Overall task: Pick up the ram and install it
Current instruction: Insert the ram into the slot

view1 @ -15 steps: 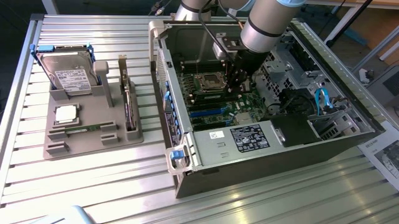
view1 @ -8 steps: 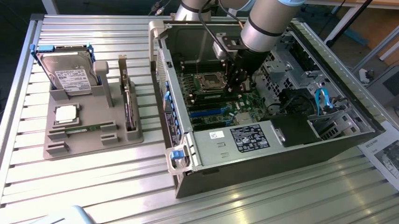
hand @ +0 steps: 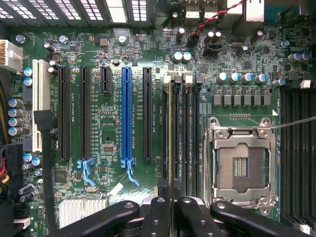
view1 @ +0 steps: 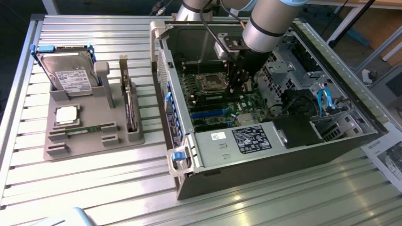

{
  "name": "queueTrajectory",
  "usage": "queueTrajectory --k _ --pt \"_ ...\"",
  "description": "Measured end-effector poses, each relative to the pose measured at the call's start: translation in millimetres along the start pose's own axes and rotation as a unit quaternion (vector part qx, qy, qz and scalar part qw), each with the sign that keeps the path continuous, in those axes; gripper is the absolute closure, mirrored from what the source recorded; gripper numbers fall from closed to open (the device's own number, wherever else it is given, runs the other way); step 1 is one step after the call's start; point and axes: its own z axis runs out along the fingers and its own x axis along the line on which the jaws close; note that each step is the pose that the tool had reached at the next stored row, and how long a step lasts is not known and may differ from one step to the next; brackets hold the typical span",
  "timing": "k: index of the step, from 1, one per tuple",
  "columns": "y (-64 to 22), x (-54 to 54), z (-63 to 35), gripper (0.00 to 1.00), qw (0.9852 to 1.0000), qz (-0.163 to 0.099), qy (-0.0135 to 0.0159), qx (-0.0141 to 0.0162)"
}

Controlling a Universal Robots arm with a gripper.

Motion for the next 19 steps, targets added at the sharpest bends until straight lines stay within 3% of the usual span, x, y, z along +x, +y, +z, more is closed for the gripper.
queueTrajectory --k 15,19 --pt "-0.9 0.0 0.0 0.88 1.0000 -0.001 0.0001 0.0007" --pt "-0.9 0.1 1.2 0.88 1.0000 -0.001 0.0002 0.0020"
